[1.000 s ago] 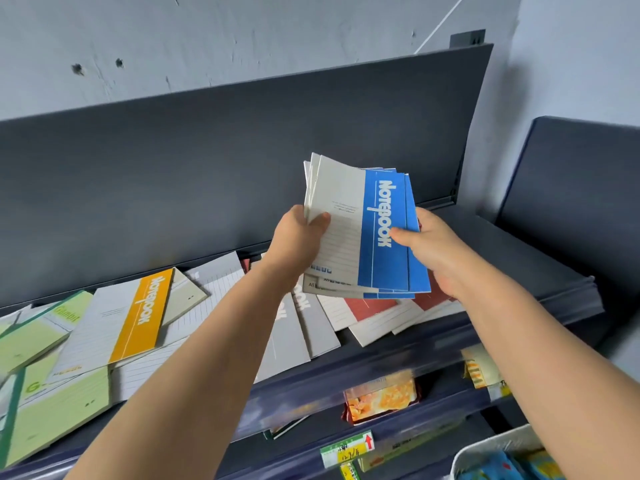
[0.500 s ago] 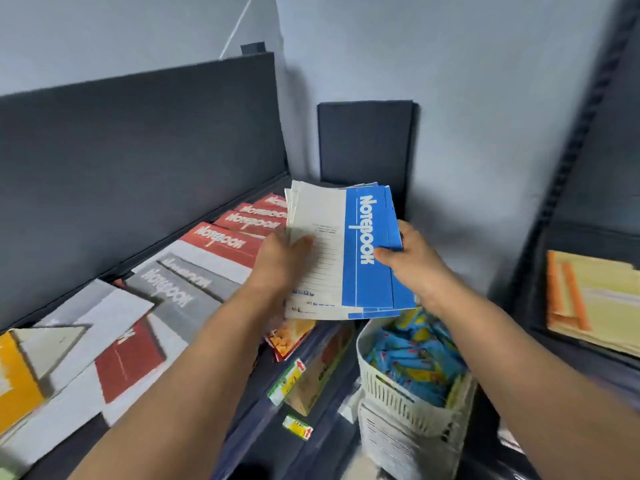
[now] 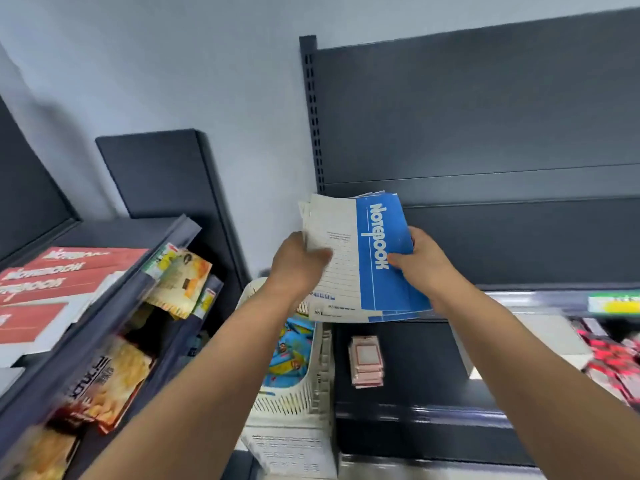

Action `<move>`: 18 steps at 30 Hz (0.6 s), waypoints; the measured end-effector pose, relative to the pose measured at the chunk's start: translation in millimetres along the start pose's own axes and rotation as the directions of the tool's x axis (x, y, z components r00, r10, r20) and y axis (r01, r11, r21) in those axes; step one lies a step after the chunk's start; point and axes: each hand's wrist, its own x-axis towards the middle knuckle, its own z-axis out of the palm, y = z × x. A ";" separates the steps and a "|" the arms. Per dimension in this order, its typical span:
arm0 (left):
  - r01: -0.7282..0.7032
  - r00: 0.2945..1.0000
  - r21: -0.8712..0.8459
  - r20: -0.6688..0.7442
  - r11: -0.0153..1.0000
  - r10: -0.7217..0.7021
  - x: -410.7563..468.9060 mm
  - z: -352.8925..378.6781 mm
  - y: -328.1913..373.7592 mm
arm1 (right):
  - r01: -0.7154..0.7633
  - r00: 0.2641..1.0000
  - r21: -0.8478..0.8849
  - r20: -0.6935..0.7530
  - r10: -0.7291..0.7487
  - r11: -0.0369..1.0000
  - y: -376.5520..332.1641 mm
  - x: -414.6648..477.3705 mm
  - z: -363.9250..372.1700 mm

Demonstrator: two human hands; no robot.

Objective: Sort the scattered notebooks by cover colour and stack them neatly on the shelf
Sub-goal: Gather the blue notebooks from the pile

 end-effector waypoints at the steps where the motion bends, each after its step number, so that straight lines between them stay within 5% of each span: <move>1: -0.017 1.000 0.007 0.020 1.000 0.017 2.7 12.0 6.7 | -0.014 1.000 0.005 -0.015 0.014 1.000 2.0 2.6 -11.8; 18: 0.081 0.957 0.145 0.263 0.986 -0.118 84.6 282.7 81.3 | -0.204 0.976 -0.151 -0.105 0.190 0.967 81.9 110.2 -259.5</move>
